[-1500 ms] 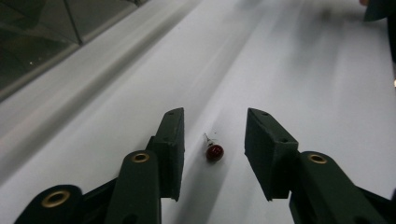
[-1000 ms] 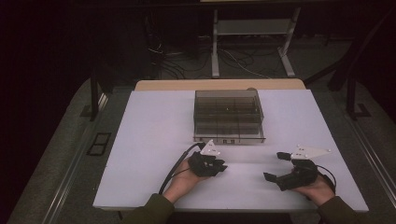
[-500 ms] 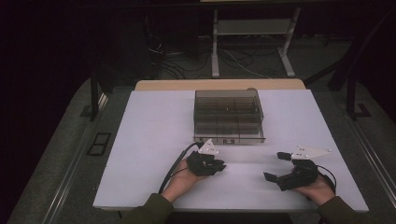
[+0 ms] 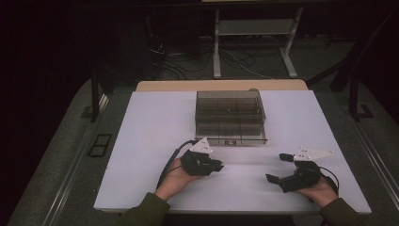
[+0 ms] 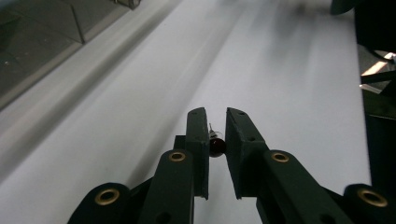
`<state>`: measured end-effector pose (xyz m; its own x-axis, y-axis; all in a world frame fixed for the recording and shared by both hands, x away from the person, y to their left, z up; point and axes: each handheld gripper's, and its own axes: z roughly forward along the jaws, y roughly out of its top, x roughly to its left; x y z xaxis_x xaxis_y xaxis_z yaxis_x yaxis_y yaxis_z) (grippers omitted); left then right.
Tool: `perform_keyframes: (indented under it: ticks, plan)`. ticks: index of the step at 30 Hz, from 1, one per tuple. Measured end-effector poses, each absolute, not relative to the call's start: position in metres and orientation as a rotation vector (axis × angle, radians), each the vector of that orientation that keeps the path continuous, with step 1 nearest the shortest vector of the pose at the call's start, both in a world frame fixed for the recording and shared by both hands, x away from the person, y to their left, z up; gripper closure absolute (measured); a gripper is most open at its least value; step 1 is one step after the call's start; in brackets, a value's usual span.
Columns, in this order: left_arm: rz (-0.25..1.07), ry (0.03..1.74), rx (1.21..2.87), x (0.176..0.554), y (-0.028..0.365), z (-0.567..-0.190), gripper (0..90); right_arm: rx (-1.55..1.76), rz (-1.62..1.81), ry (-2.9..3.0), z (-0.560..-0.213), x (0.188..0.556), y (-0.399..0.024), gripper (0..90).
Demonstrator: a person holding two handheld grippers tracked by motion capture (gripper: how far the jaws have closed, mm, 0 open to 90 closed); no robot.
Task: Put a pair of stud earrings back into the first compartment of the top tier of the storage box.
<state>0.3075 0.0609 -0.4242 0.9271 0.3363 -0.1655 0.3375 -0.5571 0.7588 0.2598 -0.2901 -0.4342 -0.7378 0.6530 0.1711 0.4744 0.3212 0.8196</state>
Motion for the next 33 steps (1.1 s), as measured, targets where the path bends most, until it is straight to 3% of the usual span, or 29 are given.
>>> perform_keyframes:
  ticks: [33]
  plan:
    - [-0.011,0.423,2.135,0.314,0.081,-0.385,78.3,1.027,1.380,2.397,-0.435,0.260,-0.290,0.5]
